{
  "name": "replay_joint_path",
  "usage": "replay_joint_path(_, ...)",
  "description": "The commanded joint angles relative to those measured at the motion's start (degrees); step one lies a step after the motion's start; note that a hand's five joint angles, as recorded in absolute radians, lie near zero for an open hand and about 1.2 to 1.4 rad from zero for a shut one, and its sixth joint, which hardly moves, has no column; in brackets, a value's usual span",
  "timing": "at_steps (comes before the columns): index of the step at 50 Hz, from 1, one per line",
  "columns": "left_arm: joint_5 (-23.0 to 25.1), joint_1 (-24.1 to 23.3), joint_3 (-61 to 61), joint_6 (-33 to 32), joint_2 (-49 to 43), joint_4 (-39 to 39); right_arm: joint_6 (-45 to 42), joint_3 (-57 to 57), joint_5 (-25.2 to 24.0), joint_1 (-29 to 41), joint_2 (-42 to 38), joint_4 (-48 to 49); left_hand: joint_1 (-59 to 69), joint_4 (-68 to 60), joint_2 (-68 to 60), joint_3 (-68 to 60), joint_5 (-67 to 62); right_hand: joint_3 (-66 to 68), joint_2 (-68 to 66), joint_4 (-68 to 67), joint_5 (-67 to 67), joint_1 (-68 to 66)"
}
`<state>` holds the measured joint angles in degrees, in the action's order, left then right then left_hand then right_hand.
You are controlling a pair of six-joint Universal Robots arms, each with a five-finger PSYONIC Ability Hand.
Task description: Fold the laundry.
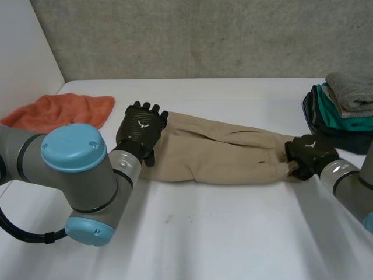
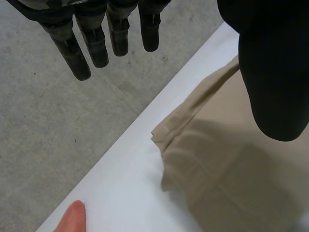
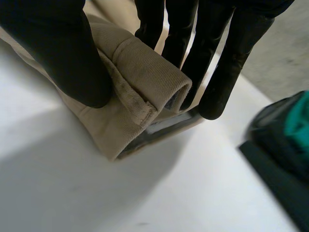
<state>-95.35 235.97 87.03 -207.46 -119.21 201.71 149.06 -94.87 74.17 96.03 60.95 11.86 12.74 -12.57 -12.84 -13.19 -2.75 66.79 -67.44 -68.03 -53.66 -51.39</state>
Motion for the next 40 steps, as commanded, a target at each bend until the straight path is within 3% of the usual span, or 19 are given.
replay_joint_path(1,0.0,0.0,0.7,-0.1,2.1,-0.2,-3.3,-3.7,1.2,-5.5,9.0,-2.8,0.0,-0.2,0.1,0.4,0.0,13.2,-12.6,-12.0,-16.3,-28.6)
replay_joint_path(6,0.0,1.0,1.8,0.0,3.9,-0.2,-15.6,-3.0,1.0,-9.6,9.8,-8.2,0.0,-0.2,0.1,0.5,0.0,13.2,-12.6,-12.0,-16.3,-28.6)
replay_joint_path(11,0.1,2.2,3.8,-0.1,5.9,-0.2,-25.4,0.1,0.7,-8.0,10.5,-7.9,-0.2,0.0,0.3,0.6,0.2,13.2,-12.6,-12.0,-16.3,-28.6)
replay_joint_path(15,0.0,2.2,4.3,0.0,6.4,-0.2,-26.2,4.7,-2.9,2.5,10.5,-6.9,-0.2,0.0,0.3,0.6,0.2,13.2,-12.6,-12.0,-16.3,-28.6)
replay_joint_path(18,0.0,2.2,4.5,0.1,6.7,-0.2,-26.2,7.9,-9.3,9.0,8.6,-5.6,-0.2,0.0,0.3,0.6,0.2,13.2,-12.6,-12.0,-16.3,-28.6)
replay_joint_path(20,-0.1,2.3,4.6,0.3,7.1,-0.2,-27.1,10.0,-14.5,12.7,4.6,-4.2,-0.2,0.0,0.3,0.6,0.2,13.2,-12.6,-12.0,-16.3,-28.6)
replay_joint_path(24,-0.2,2.5,4.8,1.1,7.7,-0.1,-27.7,14.8,-20.1,19.3,-2.5,-1.4,-0.2,0.0,0.3,0.6,0.2,13.2,-12.6,-12.0,-16.3,-28.6)
replay_joint_path(32,-0.3,3.9,5.1,2.7,8.6,0.0,-27.0,24.1,-20.5,26.4,-13.5,-1.0,-0.2,0.0,0.3,0.6,0.2,13.2,-12.6,-12.0,-16.3,-28.6)
replay_joint_path(34,-0.3,4.1,4.6,2.7,8.6,0.1,-26.1,24.6,-19.9,26.8,-13.5,-1.0,-0.2,0.0,0.3,0.6,0.2,-10.0,10.6,11.2,6.8,-5.4)
replay_joint_path(35,-0.4,4.2,4.2,2.7,8.6,0.2,-24.2,24.8,-18.8,27.5,-13.4,-0.9,-0.2,0.0,0.3,0.6,0.2,-33.8,34.4,35.0,30.6,18.4)
replay_joint_path(40,-0.4,5.0,1.8,2.4,8.3,0.7,-8.9,24.6,-14.5,28.3,-10.3,-0.5,0.0,-0.2,0.1,0.5,0.0,-51.1,51.8,52.4,48.0,35.7)
